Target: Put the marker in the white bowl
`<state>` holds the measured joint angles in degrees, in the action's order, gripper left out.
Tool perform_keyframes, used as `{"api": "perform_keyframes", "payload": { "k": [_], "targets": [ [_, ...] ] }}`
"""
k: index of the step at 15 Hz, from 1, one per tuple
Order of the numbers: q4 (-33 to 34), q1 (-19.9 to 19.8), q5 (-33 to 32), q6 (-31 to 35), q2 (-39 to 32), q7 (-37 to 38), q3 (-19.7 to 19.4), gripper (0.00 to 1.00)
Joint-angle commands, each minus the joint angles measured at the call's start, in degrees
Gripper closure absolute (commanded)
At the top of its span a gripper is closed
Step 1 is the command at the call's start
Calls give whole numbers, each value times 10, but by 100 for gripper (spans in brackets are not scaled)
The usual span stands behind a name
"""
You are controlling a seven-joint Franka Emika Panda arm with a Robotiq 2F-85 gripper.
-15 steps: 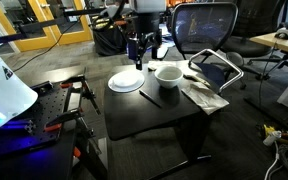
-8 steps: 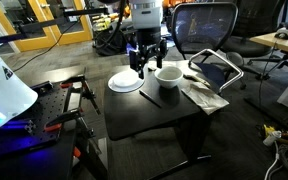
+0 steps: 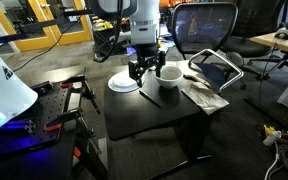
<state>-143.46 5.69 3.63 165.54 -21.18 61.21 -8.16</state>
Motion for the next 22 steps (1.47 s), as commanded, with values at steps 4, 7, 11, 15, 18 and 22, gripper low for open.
{"api": "perform_keyframes", "payload": {
  "k": [4,7,11,15,18,22],
  "targets": [
    [19,15,52,37,-58,5,-1,0],
    [25,15,76,48,-78,4,2,0],
    [40,9,104,50,-105,0,11,0],
    [55,13,117,50,-126,0,11,0],
    [66,12,122,49,-140,-1,12,0],
    [79,11,127,48,-155,-3,14,0]
  ]
}}
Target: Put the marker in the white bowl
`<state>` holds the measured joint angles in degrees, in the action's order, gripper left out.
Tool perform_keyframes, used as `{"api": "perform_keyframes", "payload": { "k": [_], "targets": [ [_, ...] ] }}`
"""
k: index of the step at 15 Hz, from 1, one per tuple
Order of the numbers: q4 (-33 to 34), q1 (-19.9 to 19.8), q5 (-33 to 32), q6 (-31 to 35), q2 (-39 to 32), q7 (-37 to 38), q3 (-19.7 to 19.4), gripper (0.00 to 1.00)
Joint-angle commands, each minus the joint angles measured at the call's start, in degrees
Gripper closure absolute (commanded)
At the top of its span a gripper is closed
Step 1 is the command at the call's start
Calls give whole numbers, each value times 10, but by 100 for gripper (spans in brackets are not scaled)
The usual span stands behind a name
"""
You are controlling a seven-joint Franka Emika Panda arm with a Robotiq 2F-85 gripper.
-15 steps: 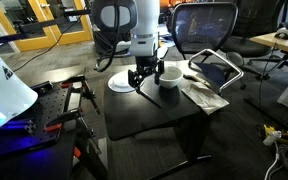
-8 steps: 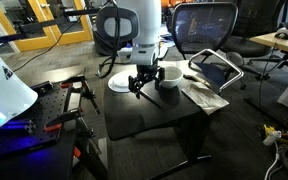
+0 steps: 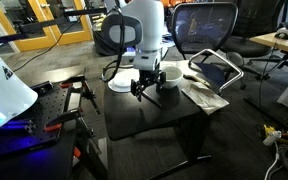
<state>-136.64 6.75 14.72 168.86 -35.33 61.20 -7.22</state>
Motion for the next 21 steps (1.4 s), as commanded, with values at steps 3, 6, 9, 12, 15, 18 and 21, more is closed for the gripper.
{"api": "perform_keyframes", "payload": {
  "k": [3,6,9,12,15,18,21],
  "targets": [
    [19,-3,22,15,-22,-3,9,34],
    [24,-5,28,17,-25,-4,12,57],
    [28,-6,34,19,-23,-4,13,80],
    [24,-5,38,20,-18,-3,11,100],
    [7,1,39,21,0,2,-6,97],
    [-13,15,32,26,23,9,-39,97],
    [-33,31,24,29,55,11,-77,97]
  ]
}}
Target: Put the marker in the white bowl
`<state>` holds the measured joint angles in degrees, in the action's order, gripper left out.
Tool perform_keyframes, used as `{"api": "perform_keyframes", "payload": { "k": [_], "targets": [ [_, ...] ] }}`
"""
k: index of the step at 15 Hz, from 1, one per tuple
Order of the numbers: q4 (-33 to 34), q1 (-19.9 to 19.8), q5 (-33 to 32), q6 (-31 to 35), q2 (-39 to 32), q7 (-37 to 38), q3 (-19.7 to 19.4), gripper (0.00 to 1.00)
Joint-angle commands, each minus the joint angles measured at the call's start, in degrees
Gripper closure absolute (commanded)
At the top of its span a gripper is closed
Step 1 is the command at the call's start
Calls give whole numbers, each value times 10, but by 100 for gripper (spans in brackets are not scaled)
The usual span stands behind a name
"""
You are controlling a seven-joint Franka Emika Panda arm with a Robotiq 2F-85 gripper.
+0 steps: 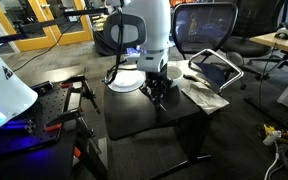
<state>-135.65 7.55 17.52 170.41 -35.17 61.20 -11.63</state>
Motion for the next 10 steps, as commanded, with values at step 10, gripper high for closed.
{"api": "perform_keyframes", "payload": {
  "k": [10],
  "targets": [
    [-74,137,-95,14,158,56,-166,97]
  ]
}}
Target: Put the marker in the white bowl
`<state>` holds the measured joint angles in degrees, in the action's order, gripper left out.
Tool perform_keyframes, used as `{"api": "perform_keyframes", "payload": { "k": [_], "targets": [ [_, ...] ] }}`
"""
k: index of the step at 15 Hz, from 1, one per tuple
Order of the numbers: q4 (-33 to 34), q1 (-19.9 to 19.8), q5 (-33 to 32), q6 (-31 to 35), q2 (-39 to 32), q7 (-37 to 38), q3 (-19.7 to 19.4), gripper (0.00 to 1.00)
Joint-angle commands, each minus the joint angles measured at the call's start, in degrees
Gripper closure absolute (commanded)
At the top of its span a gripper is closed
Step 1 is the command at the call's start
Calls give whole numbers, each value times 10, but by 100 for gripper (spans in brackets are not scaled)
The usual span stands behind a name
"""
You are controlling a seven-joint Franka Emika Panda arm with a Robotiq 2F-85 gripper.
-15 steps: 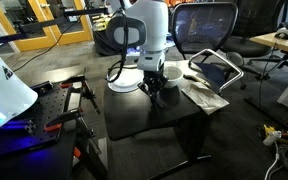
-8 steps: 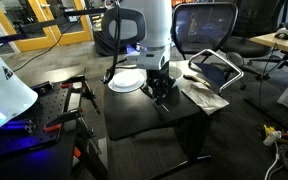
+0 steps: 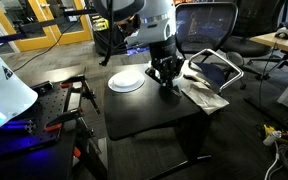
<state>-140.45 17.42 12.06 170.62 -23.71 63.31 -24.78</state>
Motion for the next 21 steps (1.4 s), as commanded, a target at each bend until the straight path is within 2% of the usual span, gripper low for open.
{"api": "perform_keyframes", "payload": {
  "k": [1,3,9,14,17,21],
  "targets": [
    [-24,51,-57,11,49,46,-47,97],
    [-19,77,-95,10,59,71,-69,97],
    [3,208,-153,-1,56,118,-166,97],
    [27,297,-183,-12,29,155,-217,97],
    [40,322,-179,-22,13,158,-224,97],
    [62,334,-171,-39,-15,156,-223,97]
  ]
}}
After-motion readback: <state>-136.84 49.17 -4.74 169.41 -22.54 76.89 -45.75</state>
